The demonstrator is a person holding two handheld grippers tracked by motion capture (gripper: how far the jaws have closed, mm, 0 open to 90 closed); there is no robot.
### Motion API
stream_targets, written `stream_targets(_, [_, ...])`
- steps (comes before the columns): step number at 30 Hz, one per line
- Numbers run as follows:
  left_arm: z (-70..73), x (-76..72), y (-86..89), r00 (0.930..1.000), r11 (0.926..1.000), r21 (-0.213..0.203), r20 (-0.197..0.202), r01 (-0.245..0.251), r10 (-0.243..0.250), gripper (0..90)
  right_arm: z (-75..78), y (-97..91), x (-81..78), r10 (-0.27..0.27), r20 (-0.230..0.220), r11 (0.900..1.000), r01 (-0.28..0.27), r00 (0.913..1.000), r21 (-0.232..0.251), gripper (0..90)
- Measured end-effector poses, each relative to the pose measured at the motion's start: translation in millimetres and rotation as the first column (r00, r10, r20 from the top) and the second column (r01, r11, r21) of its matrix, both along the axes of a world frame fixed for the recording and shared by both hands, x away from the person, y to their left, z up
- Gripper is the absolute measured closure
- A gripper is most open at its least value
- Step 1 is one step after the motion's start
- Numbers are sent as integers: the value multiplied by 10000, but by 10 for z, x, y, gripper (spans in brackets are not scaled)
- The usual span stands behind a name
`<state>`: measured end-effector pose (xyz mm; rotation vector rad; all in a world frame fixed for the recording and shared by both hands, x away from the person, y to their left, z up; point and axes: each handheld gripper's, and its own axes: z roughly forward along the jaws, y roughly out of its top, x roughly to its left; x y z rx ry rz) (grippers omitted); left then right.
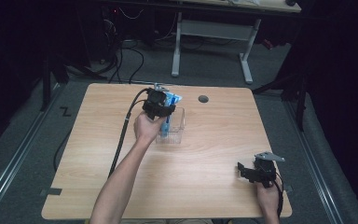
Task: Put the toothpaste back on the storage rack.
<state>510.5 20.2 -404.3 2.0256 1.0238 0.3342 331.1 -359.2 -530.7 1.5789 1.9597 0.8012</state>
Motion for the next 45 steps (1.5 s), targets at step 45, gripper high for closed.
stream_targets(45, [-86,91,-190,9992,10000,9,-384,82,-82,640,0,0,0,-1,0,10000,1,10000,5,180])
